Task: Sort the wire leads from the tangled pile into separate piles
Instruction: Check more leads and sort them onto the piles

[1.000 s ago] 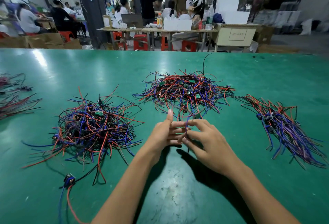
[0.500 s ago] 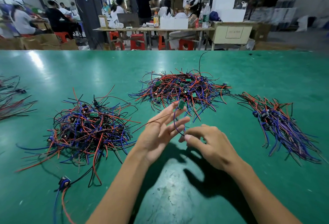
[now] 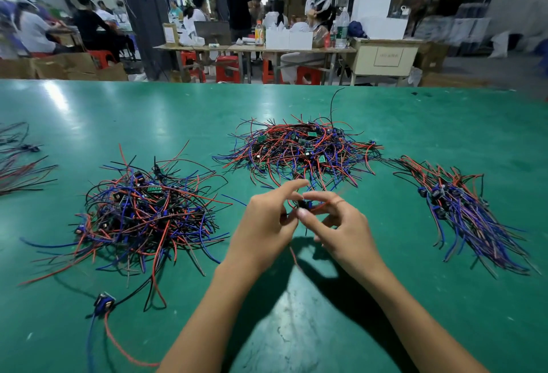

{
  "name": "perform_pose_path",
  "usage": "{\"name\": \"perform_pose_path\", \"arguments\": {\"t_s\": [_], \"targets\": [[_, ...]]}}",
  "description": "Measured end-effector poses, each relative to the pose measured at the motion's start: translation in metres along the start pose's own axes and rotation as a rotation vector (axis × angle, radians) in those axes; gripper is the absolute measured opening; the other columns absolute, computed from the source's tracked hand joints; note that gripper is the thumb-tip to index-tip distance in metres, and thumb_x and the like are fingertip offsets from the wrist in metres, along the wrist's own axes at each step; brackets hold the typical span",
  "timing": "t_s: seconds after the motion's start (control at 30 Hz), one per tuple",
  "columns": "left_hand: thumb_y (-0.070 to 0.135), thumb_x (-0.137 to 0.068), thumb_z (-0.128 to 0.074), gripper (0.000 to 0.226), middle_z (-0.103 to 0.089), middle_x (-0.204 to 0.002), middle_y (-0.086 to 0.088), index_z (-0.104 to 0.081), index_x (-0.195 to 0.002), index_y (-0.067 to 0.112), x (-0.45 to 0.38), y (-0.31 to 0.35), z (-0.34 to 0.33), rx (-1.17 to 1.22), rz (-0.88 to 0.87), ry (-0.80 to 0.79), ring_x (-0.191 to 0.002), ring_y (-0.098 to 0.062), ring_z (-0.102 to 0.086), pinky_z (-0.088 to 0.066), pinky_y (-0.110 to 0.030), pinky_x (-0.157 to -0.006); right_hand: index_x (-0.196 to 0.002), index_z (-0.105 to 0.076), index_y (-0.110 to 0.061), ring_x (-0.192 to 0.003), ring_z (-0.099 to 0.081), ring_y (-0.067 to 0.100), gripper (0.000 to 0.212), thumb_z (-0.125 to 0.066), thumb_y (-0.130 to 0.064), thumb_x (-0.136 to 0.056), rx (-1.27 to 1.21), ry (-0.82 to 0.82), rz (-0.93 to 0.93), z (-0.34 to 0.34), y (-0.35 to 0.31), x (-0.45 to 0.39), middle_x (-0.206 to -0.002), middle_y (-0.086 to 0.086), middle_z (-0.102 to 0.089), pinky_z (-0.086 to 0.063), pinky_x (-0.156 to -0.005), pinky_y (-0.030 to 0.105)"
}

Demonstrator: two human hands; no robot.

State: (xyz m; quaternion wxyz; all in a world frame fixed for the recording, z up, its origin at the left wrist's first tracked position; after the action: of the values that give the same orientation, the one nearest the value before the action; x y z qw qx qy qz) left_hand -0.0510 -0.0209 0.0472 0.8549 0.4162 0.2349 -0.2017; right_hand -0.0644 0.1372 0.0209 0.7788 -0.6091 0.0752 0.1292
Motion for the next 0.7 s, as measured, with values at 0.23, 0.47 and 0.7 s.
{"name": "perform_pose_path", "arguments": {"t_s": [0.23,0.47,0.7], "targets": [[0.012,-0.085,-0.078,0.047,-0.076,-0.098,0.007,-0.064,-0.129,0.024,-0.001,-0.006,-0.001,0.048,0.104,0.022,-0.073,0.0,-0.067,-0.052,-0.014,-0.077,-0.097,-0.077,-0.022,-0.062,-0.063,0.007,0.011,-0.066,-0.023,-0.096,-0.296,0.133,-0.134,0.004,0.006,-0.005,-0.085,0.001,-0.078,-0.048,-0.056,0.015],[0.007,-0.086,-0.076,0.022,-0.078,-0.086,0.004,-0.078,-0.106,0.018,-0.004,-0.005,-0.001,0.227,0.235,0.106,-0.07,-0.01,-0.073,-0.059,-0.028,-0.071,-0.114,-0.071,-0.023,-0.06,-0.061,0.005,0.029,-0.066,-0.037,-0.089,-0.323,0.117,-0.089,0.005,-0.003,-0.006,-0.089,-0.002,-0.078,-0.046,-0.055,0.014],[0.01,-0.089,-0.061,0.018,-0.077,-0.092,-0.01,-0.077,-0.092,0.001,-0.014,-0.024,0.058,1.608,0.545,0.626,-0.08,-0.013,-0.075,-0.058,-0.017,-0.069,-0.119,-0.064,-0.026,-0.06,-0.061,0.009,0.029,-0.068,-0.034,-0.091,-0.271,0.039,-0.138,0.004,0.001,-0.008,-0.092,0.0,-0.078,-0.047,-0.054,0.016]]}}
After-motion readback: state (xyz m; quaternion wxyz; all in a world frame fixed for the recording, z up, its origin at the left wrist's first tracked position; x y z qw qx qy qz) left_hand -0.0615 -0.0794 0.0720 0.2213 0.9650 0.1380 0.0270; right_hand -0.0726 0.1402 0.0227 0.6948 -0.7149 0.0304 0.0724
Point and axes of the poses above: each hand's wrist, its own x-axis away from the middle knuckle, its own z-axis out of the back of the hand, y = z × x, the point moved 2 cm from there along -x, towards the middle knuckle
